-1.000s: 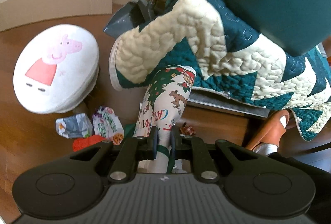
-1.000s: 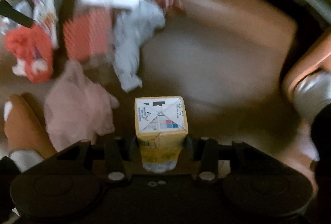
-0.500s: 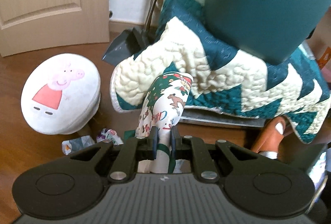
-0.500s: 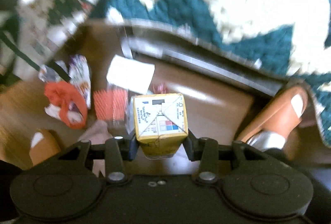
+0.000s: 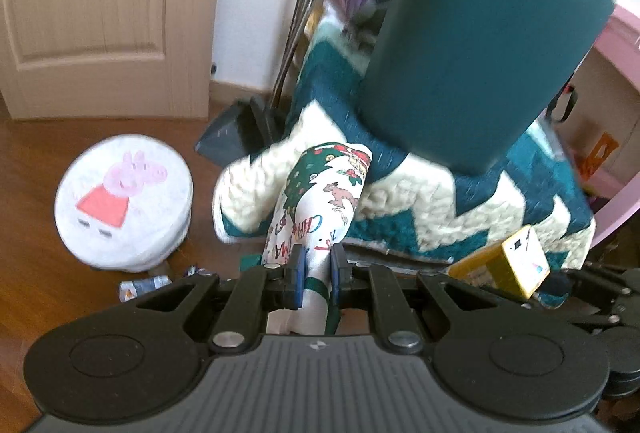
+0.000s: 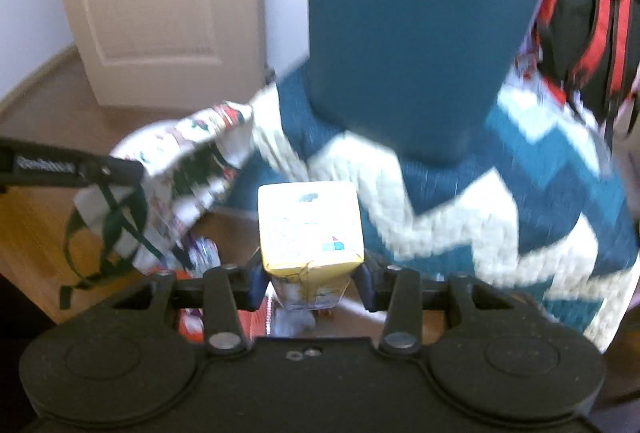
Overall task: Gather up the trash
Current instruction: 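Carry the carton with right tool while left tool carries the bag over the teal bin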
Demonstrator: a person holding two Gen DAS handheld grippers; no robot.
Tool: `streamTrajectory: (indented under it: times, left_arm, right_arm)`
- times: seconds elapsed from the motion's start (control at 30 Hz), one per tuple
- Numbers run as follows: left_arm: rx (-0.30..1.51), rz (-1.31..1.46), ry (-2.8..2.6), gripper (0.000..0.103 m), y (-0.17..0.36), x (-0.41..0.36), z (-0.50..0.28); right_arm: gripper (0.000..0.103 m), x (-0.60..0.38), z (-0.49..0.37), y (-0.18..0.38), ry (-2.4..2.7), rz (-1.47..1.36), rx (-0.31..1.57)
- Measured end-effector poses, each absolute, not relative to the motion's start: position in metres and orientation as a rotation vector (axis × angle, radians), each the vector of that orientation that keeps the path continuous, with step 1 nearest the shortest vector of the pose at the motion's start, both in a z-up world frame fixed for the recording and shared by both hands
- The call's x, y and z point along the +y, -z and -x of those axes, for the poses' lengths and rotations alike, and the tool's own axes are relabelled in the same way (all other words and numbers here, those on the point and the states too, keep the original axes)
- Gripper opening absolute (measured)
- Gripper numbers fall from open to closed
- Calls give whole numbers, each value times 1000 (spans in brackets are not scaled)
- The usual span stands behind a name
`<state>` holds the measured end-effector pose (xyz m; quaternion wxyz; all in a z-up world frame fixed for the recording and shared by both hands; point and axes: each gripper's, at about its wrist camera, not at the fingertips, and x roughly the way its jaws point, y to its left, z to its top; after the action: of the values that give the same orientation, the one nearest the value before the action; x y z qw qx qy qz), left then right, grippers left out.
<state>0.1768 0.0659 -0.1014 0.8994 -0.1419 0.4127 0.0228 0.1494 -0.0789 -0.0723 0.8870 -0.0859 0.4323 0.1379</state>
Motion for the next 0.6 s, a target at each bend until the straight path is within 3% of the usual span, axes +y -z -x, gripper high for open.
streamTrajectory:
  times: [0.6]
  left_arm:
    - [527, 211, 36, 12, -116, 42, -190]
  right_arm:
    - [42, -113, -175, -153, -333, 210, 409]
